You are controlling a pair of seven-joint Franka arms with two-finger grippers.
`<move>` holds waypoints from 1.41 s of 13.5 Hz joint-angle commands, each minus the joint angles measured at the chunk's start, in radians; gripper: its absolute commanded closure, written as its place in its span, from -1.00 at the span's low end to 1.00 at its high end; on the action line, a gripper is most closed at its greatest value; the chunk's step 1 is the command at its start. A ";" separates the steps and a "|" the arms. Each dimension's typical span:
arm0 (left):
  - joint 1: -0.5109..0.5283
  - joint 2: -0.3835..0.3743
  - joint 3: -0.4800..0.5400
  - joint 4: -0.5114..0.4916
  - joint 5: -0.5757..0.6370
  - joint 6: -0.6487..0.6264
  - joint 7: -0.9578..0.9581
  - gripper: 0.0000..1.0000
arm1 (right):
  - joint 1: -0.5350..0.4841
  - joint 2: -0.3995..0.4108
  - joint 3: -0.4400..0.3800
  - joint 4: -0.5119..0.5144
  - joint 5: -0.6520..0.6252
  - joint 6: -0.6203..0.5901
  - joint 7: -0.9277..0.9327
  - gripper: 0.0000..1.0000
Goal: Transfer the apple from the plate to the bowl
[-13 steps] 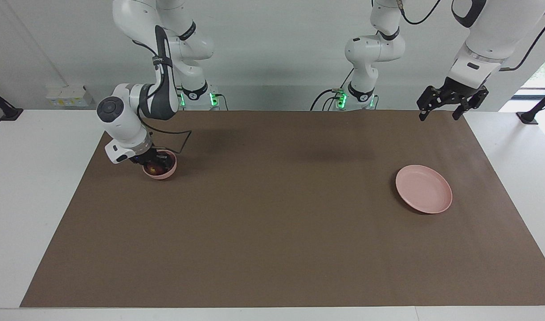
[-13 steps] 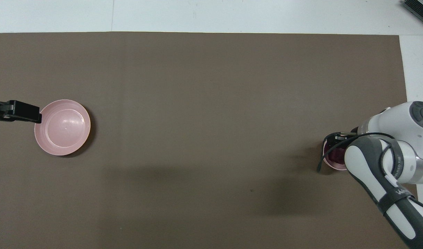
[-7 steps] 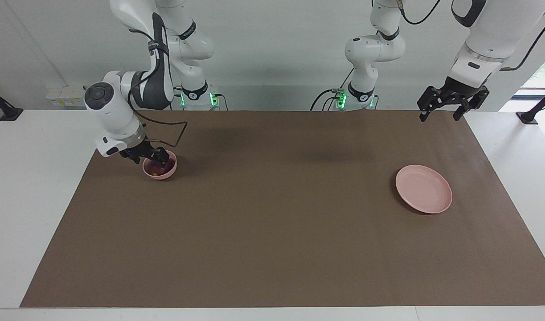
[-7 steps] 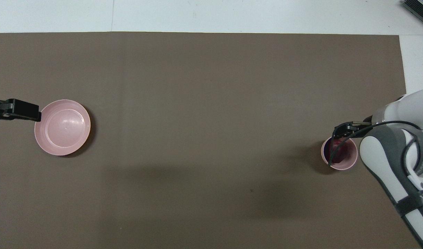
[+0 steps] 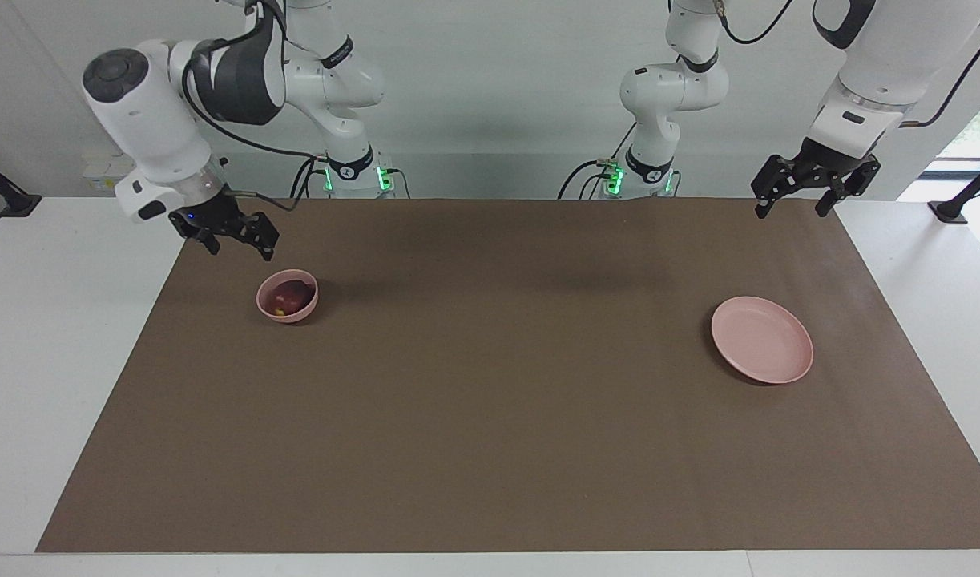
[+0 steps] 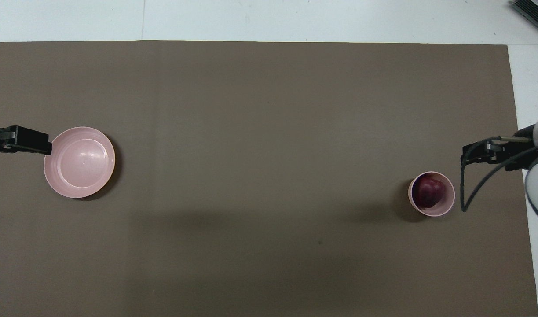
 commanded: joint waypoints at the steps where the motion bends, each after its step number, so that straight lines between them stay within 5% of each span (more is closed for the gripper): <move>1: -0.003 -0.023 -0.001 -0.030 0.008 0.020 -0.007 -1.00 | -0.008 0.024 0.017 0.152 0.004 -0.115 -0.004 -1.00; 5: -0.006 -0.020 -0.001 -0.025 0.008 0.020 -0.006 -1.00 | -0.011 0.039 0.015 0.255 0.038 -0.220 0.003 -1.00; 19: -0.001 -0.029 -0.005 -0.012 -0.047 0.000 -0.007 -1.00 | -0.008 0.021 0.017 0.218 0.035 -0.194 -0.007 -1.00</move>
